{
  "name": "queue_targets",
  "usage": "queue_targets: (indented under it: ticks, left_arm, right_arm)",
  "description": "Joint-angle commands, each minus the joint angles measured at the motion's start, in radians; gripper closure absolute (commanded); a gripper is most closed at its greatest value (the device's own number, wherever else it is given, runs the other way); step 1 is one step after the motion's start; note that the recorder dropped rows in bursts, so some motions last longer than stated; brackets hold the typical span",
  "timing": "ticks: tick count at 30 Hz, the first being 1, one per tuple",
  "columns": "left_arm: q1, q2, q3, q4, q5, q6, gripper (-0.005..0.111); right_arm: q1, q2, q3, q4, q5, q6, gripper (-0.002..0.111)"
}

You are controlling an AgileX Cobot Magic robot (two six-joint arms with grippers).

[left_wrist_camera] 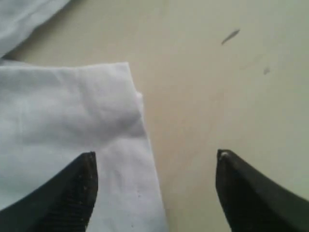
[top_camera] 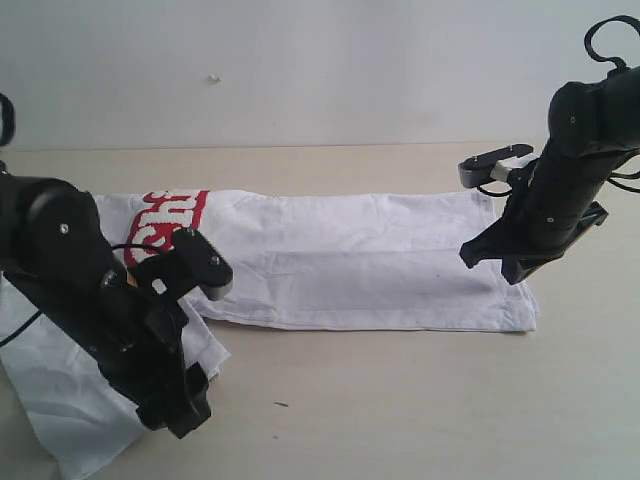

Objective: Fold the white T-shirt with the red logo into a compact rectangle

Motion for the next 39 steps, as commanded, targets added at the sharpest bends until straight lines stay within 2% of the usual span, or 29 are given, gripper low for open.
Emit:
queue_targets:
  ticks: [1, 8, 10, 14, 19, 29, 34, 39]
  left_arm:
    - [-0.006, 0.064, -0.022, 0.170, -0.017, -0.142, 0.039]
    - [-0.006, 0.094, -0.038, 0.275, 0.038, -0.201, 0.040]
    - [-0.006, 0.116, -0.038, 0.301, 0.066, -0.207, 0.045]
    - [-0.006, 0.138, -0.038, 0.331, 0.086, -0.227, 0.068]
    - [-0.006, 0.129, -0.038, 0.390, 0.152, -0.226, 0.106]
    - [-0.029, -0.032, -0.038, 0.406, 0.216, -0.135, 0.106]
    - [-0.075, -0.107, -0.038, 0.602, 0.237, -0.118, 0.106]
    - [-0.098, -0.105, -0.038, 0.921, 0.197, -0.118, 0.106]
  right_arm:
    - [0.000, -0.010, 0.001, 0.000, -0.001, -0.010, 0.108]
    - [0.000, -0.010, 0.001, 0.000, -0.003, -0.010, 0.108]
    - [0.000, -0.010, 0.001, 0.000, -0.003, -0.010, 0.108]
    - [0.000, -0.010, 0.001, 0.000, -0.003, -0.010, 0.108]
    - [0.000, -0.010, 0.001, 0.000, -0.001, -0.010, 0.108]
    - [0.000, -0.010, 0.001, 0.000, -0.001, -0.010, 0.108]
    - [0.000, -0.010, 0.001, 0.000, 0.001, -0.010, 0.108]
    - [0.000, -0.010, 0.001, 0.000, 0.003, -0.010, 0.108]
